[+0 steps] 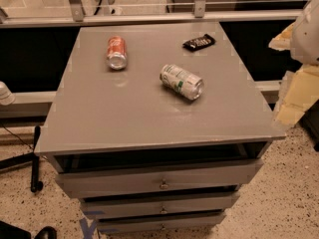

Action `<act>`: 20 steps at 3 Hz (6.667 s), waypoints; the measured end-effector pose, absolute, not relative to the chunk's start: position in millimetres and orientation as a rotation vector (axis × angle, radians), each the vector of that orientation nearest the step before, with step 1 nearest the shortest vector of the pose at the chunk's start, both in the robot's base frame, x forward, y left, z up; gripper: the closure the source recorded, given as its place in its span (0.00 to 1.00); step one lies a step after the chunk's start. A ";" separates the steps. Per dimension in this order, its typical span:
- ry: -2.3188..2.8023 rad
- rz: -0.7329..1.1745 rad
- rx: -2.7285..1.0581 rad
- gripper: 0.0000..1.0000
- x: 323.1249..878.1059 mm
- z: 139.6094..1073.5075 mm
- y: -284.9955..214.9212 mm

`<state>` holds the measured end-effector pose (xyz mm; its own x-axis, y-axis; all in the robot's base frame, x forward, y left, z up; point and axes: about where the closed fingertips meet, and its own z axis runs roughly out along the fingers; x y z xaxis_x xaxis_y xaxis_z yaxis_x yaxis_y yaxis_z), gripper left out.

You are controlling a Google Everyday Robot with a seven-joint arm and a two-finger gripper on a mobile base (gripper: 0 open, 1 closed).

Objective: Place 7up can upright

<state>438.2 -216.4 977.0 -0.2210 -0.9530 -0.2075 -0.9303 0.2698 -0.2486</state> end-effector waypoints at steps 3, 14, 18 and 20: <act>2.229 0.018 -1.605 0.00 497.5 963.7 -132.2; 1.896 0.564 -1.127 1.00 647.2 962.9 -77.3; 1.284 1.054 -0.872 1.00 595.6 939.3 -137.0; 1.224 1.064 -0.859 0.82 589.5 904.7 -143.5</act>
Offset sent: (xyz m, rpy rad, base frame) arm 0.0679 0.0879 -0.0187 0.1367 0.0163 -0.0667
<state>589.5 -143.5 904.7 0.0148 0.1662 -0.9860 -0.9533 0.2997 0.0361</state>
